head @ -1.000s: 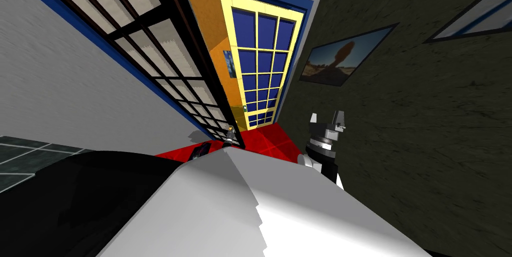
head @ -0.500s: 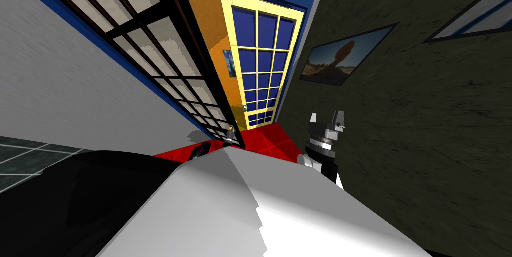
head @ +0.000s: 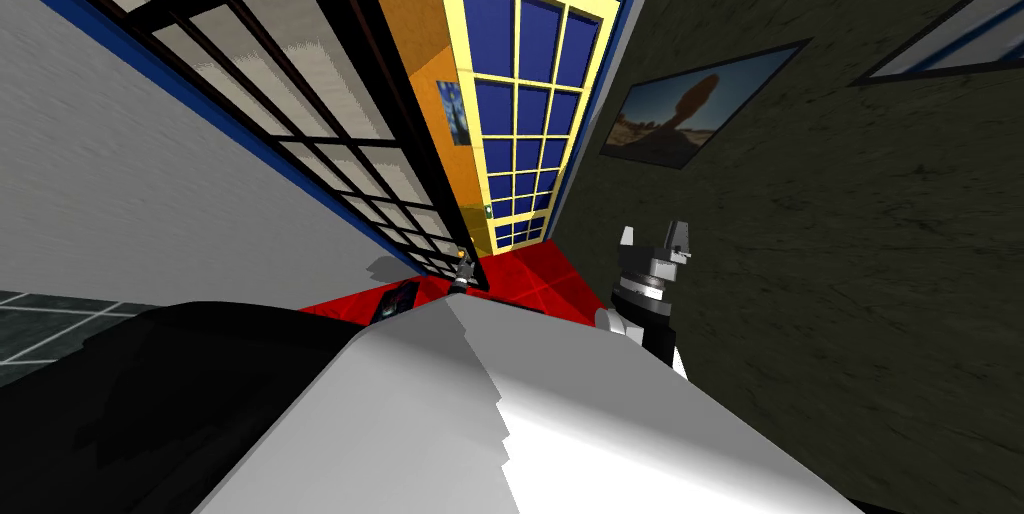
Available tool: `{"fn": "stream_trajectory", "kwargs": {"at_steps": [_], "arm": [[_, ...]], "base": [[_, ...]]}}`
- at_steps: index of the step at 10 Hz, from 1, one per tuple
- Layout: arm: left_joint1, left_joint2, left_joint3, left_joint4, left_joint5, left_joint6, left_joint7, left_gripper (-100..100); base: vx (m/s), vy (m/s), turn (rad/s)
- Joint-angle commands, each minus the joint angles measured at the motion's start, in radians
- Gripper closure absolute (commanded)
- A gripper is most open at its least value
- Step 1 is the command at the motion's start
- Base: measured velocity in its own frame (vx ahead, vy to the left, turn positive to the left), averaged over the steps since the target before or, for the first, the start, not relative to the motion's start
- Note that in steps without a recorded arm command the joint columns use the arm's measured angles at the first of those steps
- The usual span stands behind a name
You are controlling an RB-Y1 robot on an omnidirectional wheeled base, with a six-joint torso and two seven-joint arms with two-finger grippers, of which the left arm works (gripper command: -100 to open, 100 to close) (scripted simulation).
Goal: Pull the door open
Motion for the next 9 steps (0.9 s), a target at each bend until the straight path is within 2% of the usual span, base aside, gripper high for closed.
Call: {"fn": "stream_trajectory", "kwargs": {"at_steps": [1, 3, 9], "arm": [[0.004, 0.013, 0.009, -0.030, 0.008, 0.007, 0.016, -100], [0.004, 0.013, 0.009, -0.029, 0.008, 0.007, 0.016, -100], [-0.023, 0.010, -0.010, -0.023, 0.036, 0.018, 0.174, -100]], "base": [[-0.027, 0.006, -0.014], [-0.001, 0.005, 0.005], [-0.071, 0.034, -0.062]]}}
